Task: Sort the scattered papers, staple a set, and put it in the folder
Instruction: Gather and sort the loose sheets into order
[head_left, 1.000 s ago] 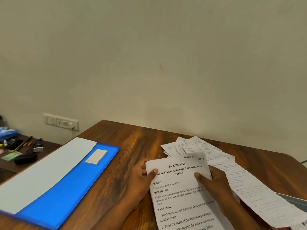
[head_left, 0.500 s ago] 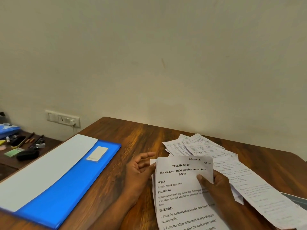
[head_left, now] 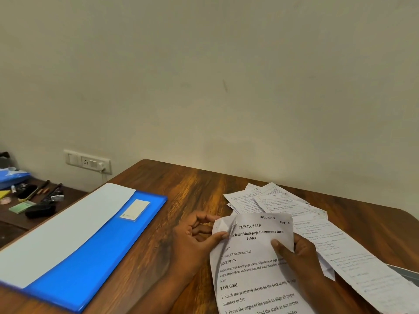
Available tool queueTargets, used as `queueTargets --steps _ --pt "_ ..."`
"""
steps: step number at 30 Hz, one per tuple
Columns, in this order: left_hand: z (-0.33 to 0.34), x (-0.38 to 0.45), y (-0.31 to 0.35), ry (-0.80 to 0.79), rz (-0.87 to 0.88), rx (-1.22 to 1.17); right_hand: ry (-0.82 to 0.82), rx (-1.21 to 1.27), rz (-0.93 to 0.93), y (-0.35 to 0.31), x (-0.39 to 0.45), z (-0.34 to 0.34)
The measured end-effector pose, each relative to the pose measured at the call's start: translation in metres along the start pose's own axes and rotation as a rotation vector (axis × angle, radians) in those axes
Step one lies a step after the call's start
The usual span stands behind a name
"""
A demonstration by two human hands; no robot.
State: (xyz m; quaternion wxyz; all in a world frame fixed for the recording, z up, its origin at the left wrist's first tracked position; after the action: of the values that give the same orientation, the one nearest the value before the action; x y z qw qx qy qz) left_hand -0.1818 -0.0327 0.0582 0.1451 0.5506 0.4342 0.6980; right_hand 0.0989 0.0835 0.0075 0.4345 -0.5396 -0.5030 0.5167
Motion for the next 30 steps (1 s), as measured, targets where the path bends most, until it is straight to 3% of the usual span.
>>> queueTargets --steps 10,17,30 --pt "0.005 0.000 0.018 -0.026 0.249 0.145 0.006 0.002 0.015 0.005 0.004 -0.002" --pt "0.004 0.002 0.013 0.019 0.138 0.009 -0.006 -0.014 0.010 0.005 0.004 -0.001" --pt "-0.001 0.001 -0.001 0.063 0.067 0.012 -0.036 -0.011 0.011 0.002 0.002 0.001"
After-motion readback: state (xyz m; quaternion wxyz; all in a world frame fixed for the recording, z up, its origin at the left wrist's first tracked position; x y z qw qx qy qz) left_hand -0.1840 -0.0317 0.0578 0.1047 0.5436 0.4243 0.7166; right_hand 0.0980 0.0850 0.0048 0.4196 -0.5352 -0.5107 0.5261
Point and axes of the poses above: each hand's wrist, its own x-axis towards the middle knuckle, its own z-axis out of the palm, y = z × x, the point moved 8 cm from there along x, towards the middle knuckle, and after that the axes turned 14 degrees about z, right-handed, at the moved point
